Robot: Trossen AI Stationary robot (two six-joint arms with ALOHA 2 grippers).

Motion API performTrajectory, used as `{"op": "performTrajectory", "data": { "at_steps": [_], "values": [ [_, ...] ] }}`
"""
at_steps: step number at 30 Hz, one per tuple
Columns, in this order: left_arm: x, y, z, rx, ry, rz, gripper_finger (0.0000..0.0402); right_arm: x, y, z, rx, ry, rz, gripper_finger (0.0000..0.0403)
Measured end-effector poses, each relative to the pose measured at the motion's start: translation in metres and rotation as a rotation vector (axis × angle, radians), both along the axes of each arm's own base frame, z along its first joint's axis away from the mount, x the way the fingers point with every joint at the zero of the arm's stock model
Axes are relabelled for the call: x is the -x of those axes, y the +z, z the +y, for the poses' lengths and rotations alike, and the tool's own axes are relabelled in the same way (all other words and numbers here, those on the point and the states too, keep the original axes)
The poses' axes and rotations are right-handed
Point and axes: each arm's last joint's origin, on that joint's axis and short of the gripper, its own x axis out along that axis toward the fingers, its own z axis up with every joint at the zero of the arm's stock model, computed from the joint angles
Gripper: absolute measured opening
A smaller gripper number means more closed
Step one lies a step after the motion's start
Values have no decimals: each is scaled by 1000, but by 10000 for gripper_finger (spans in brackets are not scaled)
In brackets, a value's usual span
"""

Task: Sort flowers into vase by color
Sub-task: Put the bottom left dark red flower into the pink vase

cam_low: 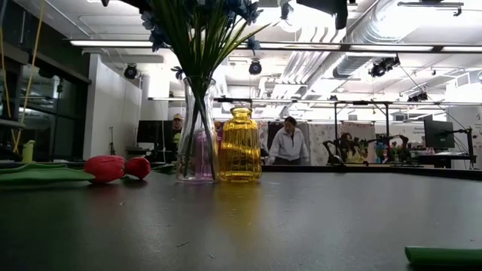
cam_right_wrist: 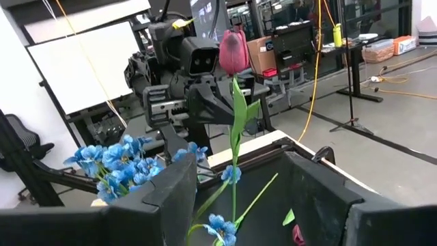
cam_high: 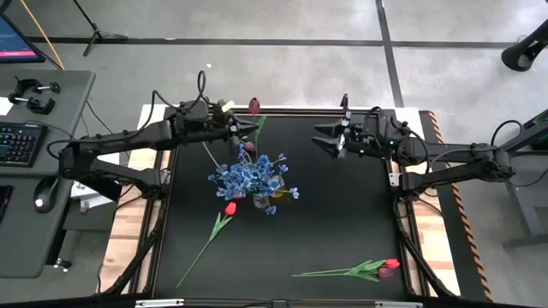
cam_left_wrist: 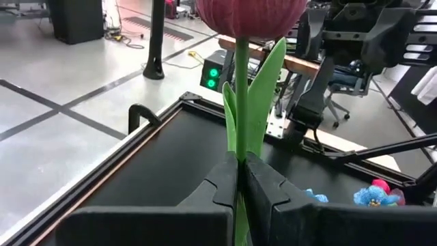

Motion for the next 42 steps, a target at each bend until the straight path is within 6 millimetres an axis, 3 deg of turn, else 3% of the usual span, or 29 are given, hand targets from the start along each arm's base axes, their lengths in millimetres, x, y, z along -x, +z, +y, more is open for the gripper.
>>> {"op": "performTrajectory", "data": {
  "at_steps": [9, 17, 25, 42],
  "values": [
    [-1, -18, 0, 26, 29, -14, 0, 0, -1, 0, -1, 0, 9, 204],
    [-2, -12, 0, 2, 30, -87, 0, 0, -1, 0, -1, -1, 9, 204],
    [0, -23, 0, 38, 31, 22, 0, 0, -1, 0, 7, -1, 12, 204],
    [-2, -17, -2, 48, 15, -46, 0, 0, -1, 0, 16, -1, 17, 204]
  ]
}}
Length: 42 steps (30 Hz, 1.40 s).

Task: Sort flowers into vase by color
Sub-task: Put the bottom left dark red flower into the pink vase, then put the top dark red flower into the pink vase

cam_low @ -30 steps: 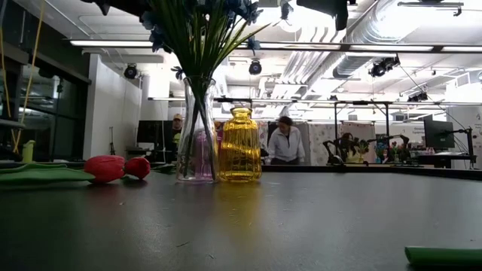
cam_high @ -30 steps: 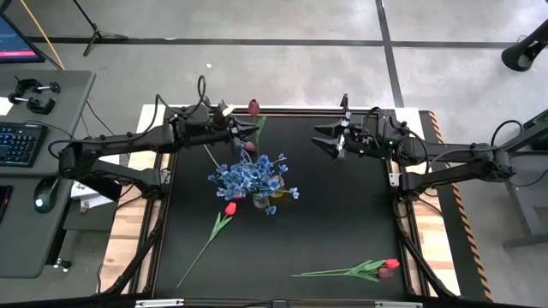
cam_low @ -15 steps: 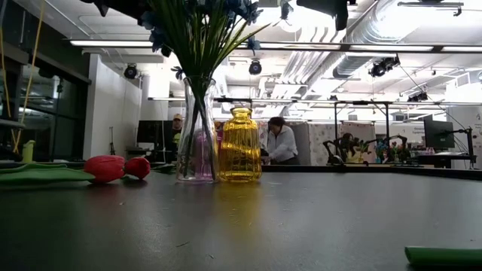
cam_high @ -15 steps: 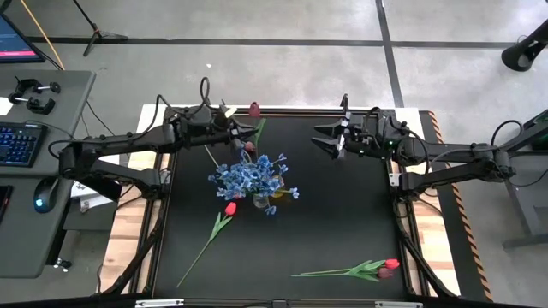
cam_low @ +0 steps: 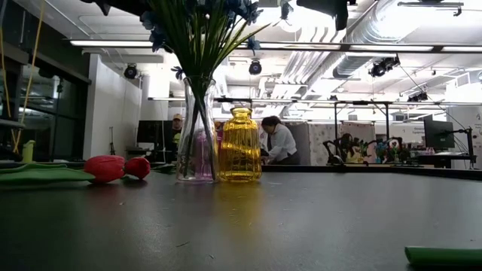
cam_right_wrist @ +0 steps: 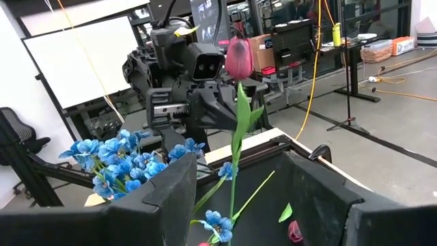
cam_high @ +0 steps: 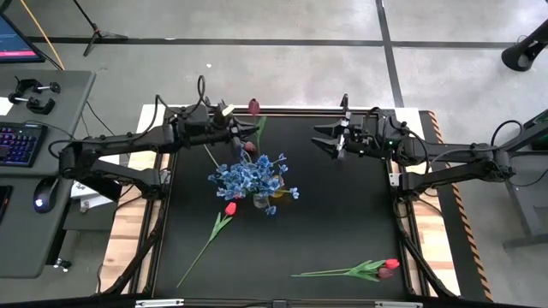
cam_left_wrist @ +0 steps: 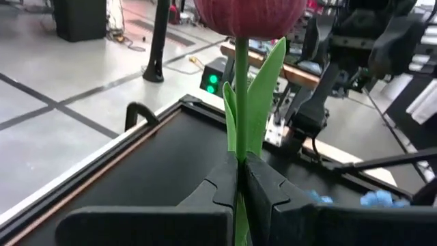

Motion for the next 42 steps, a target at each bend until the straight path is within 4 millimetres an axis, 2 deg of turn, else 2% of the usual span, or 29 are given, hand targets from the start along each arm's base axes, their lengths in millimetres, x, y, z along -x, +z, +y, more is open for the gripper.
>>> {"op": "performTrajectory", "data": {
  "at_steps": [9, 16, 22, 27, 34, 38, 42],
  "values": [
    [-8, -10, 0, -3, 22, 49, 0, 0, 0, 0, 0, 0, 4, 204],
    [-15, -25, -1, 27, 11, 139, 0, 0, 0, 0, 0, 0, 5, 204],
    [-15, -25, -2, 46, 16, 137, 13, 0, -1, 0, -2, 0, 6, 204],
    [-14, -27, -2, 93, 26, 145, 56, 0, -1, 0, -7, 0, 5, 204],
    [-4, -23, -5, 138, 9, 155, 159, 0, 1, 0, -28, 0, -12, 204],
    [12, -18, -5, 128, 19, 210, 211, 0, 4, 0, -38, 1, -54, 204],
    [35, -11, -4, 127, 79, 246, 239, 0, 8, 0, -33, 2, -96, 204]
  ]
}}
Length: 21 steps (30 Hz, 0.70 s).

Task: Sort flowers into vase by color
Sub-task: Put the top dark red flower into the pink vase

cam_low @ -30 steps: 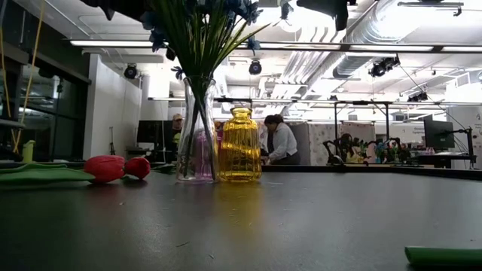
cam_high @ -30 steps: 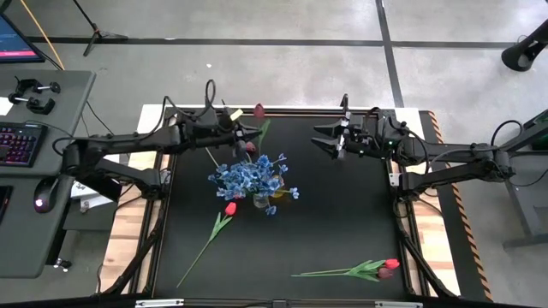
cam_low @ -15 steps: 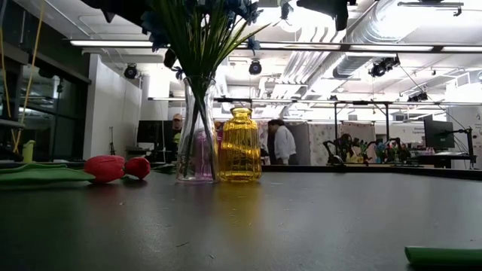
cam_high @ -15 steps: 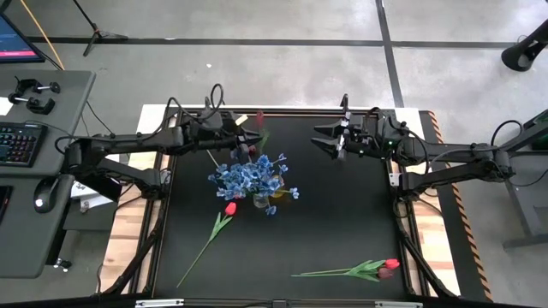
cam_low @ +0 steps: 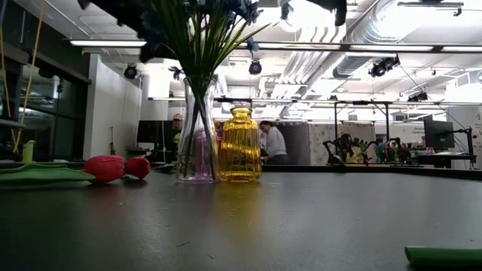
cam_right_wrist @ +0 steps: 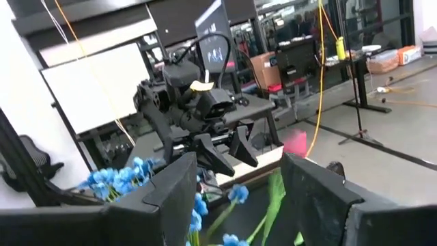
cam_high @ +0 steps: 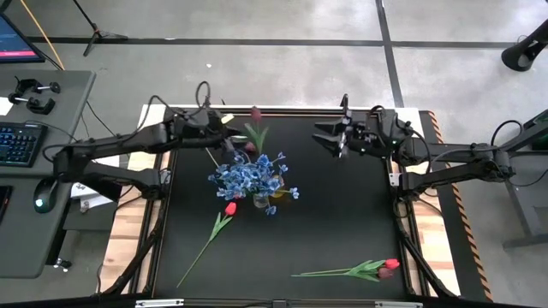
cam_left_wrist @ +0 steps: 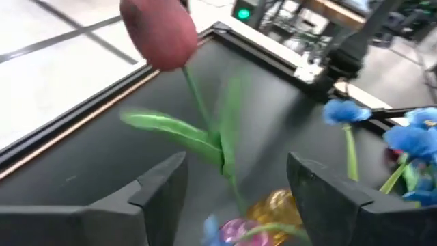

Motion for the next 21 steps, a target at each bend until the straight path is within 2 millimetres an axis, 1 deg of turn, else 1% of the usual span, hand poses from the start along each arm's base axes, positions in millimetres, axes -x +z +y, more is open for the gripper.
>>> {"op": "performTrajectory", "data": {
  "at_steps": [3, 5, 8, 11, 15, 21],
  "values": [
    [18, 4, -2, 7, 52, 39, 245, 0, 2, 0, -19, 2, -31, 204],
    [30, 3, -5, 33, 88, 85, 245, 0, 4, 0, -51, 6, -54, 204],
    [46, -4, -11, 100, 117, 191, 246, 0, 5, 0, -93, 18, -73, 204],
    [57, -13, -19, 207, 127, 304, 246, 0, 5, 0, -125, 24, -79, 204],
    [64, -23, -31, 308, 125, 419, 246, 0, 5, 0, -153, 28, -86, 204],
    [64, -46, -44, 377, 139, 474, 246, 0, 5, 0, -219, 38, -105, 204]
  ]
}}
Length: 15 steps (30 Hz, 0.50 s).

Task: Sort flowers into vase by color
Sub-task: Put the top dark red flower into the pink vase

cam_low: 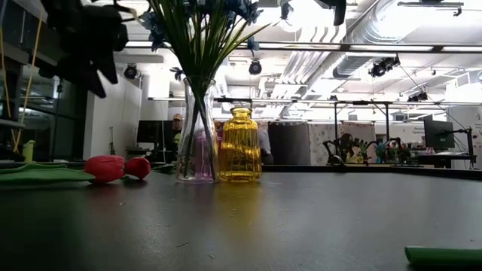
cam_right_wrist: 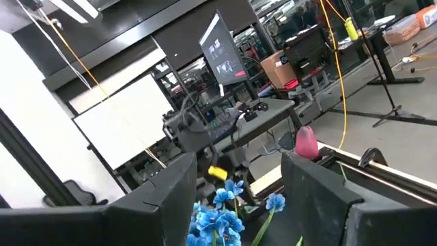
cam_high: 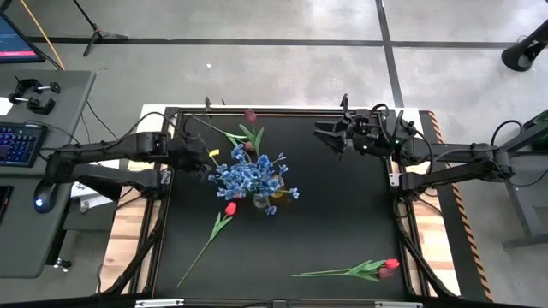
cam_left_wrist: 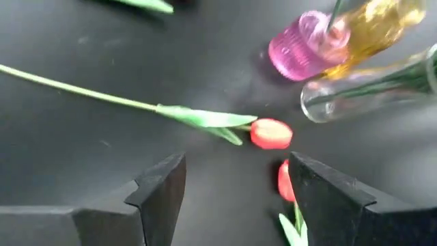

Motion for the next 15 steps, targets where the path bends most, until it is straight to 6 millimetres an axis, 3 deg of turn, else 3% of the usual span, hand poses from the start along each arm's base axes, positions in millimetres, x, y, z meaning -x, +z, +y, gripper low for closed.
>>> {"op": "performTrajectory", "data": {
  "at_steps": [4, 8, 12, 15],
  "values": [
    [-1, -18, -5, -43, 11, 33, 246, 0, 0, -1, -58, -16, -14, 204],
    [-9, -17, 9, -152, 89, -30, 243, 0, 1, -2, -103, -56, -33, 204],
    [-22, -10, 45, -156, 52, 15, 226, 0, 0, -3, -111, -97, -31, 204],
    [-36, -17, 83, -129, -5, 123, 209, -2, -2, -4, -112, -100, -21, 204]
  ]
}}
